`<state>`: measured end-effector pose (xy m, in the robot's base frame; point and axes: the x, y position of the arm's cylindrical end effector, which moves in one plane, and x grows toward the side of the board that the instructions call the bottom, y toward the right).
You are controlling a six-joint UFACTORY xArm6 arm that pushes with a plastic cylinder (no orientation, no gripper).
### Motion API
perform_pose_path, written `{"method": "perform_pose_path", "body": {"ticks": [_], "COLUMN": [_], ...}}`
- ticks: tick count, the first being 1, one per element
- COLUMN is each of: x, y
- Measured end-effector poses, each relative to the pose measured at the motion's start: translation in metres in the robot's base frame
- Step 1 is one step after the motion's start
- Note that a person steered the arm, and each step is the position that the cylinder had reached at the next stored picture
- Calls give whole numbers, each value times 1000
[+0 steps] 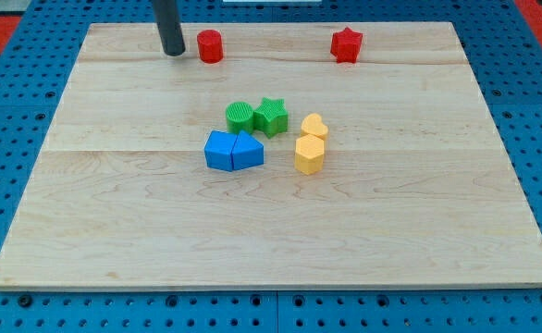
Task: Move red circle to red star
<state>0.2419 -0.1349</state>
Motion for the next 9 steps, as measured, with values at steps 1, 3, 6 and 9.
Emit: {"method": "perform_pose_path", "body": {"ticks": [1,3,6,9], "x": [-13,-11,14,33], "y": [11,53,65,112]}}
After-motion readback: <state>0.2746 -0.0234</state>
